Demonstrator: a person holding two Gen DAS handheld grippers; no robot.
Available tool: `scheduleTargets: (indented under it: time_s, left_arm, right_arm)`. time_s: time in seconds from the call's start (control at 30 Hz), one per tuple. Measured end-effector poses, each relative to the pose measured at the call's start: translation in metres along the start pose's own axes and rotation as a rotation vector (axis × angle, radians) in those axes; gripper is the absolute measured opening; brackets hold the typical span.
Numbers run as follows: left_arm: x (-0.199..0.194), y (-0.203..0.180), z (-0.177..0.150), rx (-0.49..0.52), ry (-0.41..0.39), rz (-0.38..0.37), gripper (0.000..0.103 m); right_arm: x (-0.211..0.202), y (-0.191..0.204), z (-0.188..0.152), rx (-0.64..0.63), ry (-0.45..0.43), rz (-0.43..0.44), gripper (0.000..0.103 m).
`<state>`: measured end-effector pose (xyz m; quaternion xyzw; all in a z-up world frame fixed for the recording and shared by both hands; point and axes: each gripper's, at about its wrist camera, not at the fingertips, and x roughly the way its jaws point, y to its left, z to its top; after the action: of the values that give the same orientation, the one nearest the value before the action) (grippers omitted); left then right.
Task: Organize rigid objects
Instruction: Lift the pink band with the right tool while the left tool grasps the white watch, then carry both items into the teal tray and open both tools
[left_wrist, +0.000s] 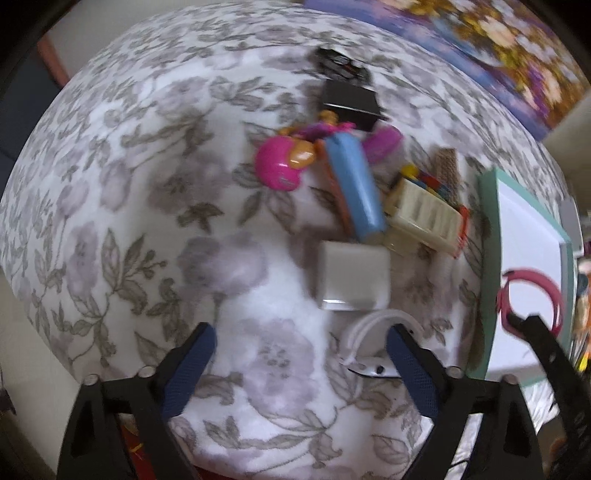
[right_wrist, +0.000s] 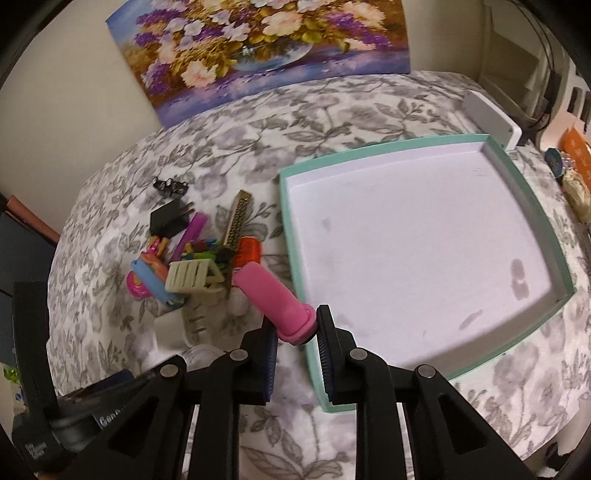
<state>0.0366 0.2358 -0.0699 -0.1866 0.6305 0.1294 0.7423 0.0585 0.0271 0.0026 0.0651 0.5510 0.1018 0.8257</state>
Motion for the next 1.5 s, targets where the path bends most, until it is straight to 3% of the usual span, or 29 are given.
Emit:
scheduleTargets:
  time_s: [0.27,0.47,0.6,0.83,1.07,1.27,1.5]
  left_arm:
    - [-0.001,-0.030,-0.010,0.080,0.029,-0.056,0.082]
    - [0.010,-0.060,-0.017,0.138,0.054,-0.045,0.070]
    - [0.014,-0.077,-0.018,0.152,0.068,-0.076,0.061]
    - [0.006,-0.093,-0.022,0.179,0.044,-0.063,0.059]
    - [-0.014,-0.088,-0.021,0.158,0.022,-0.114,0.059]
    - [-0.057,-0.081,-0.018,0.168,-0.030,-0.166,0.059]
    - [-0.073,-0.118,0.001,0.253,-0.073,-0.140,0.059]
  right_arm:
    - [0.001,-0.003,0.000,-0.003,0.002,-0.019,0.021]
    - [0.004,-0.005,-0.001,-0.001,0.011,-0.034,0.021]
    - [0.006,-0.008,-0.001,0.010,0.020,-0.035,0.021]
    - [0.003,-0.016,0.002,0.039,0.011,-0.038,0.021]
    - [-0.003,-0.031,0.010,0.085,-0.013,-0.045,0.021]
    - [-0.007,-0.055,0.022,0.161,-0.043,-0.073,0.021]
    - [-0.012,-0.096,0.044,0.237,-0.098,-0.163,0.021]
